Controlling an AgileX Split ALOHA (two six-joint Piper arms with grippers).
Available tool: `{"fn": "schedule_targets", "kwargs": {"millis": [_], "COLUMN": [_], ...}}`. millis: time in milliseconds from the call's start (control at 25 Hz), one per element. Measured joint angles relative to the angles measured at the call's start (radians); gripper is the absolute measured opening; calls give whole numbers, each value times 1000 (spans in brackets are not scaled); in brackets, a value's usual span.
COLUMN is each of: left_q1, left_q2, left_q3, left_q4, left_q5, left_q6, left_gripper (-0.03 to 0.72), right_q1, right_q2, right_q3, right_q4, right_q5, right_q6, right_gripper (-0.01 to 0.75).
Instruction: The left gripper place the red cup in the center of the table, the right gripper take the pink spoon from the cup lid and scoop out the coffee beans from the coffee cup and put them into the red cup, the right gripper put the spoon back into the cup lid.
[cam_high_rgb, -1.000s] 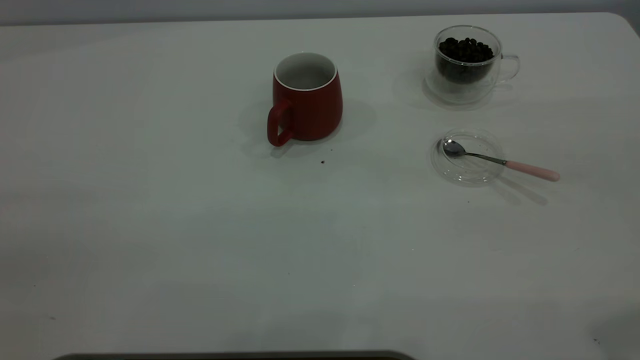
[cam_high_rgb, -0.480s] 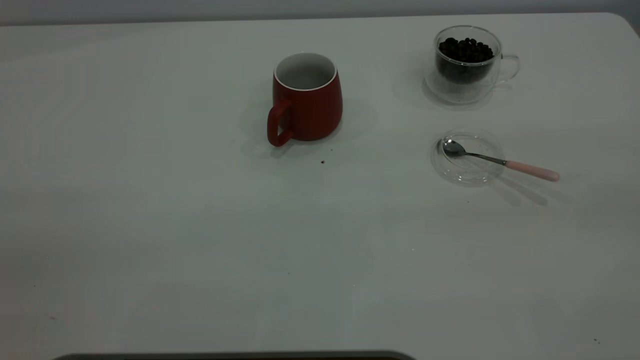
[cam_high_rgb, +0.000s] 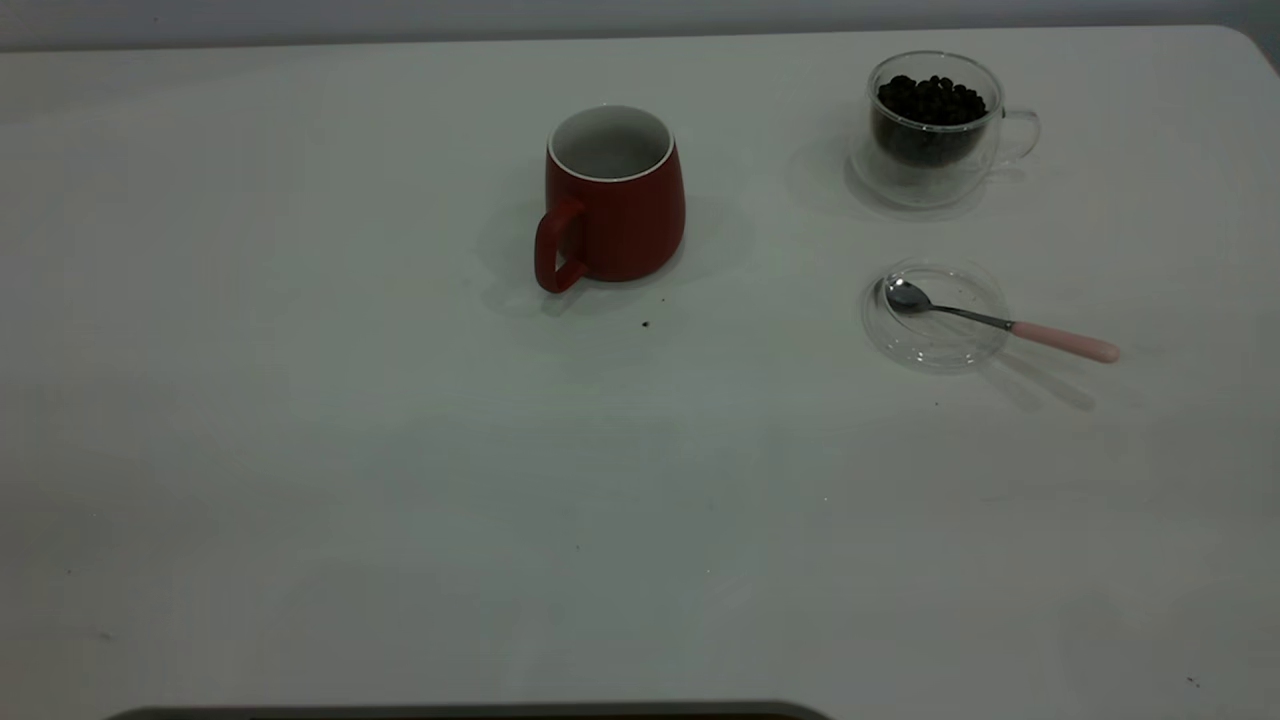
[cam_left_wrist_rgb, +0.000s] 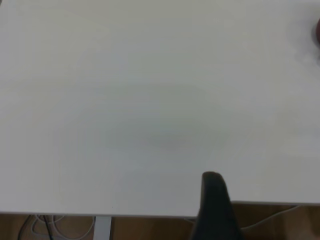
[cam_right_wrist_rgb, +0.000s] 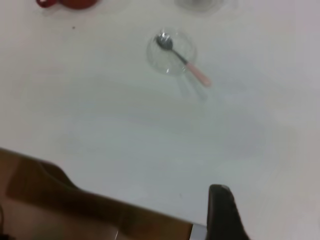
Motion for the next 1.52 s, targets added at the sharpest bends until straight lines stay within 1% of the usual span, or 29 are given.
{"fn": "schedule_targets", "kwargs": {"millis": [840, 920, 1120, 1240, 1400, 1520], "left_q1": [0, 0, 0, 0, 0, 0], "left_q2": [0, 0, 0, 0, 0, 0], "left_q3": [0, 0, 0, 0, 0, 0], "left_q4": [0, 0, 0, 0, 0, 0], "left_q5": [0, 0, 0, 0, 0, 0], "left_q6": [1, 3, 2, 2, 2, 2], "left_gripper": [588, 588, 588, 588, 588, 588], "right_q1": [-3, -20, -124, -144, -146, -162], "right_q2": [-47, -57, -101, -101, -101, -101], "right_q3": [0, 0, 0, 0, 0, 0], "right_q4": [-2, -3, -18, -30, -32, -33], "right_q5": [1, 1, 2, 2, 2, 2], "right_q6": [4, 4, 13, 21, 23, 23], "right_gripper": [489, 489, 489, 489, 489, 489]}}
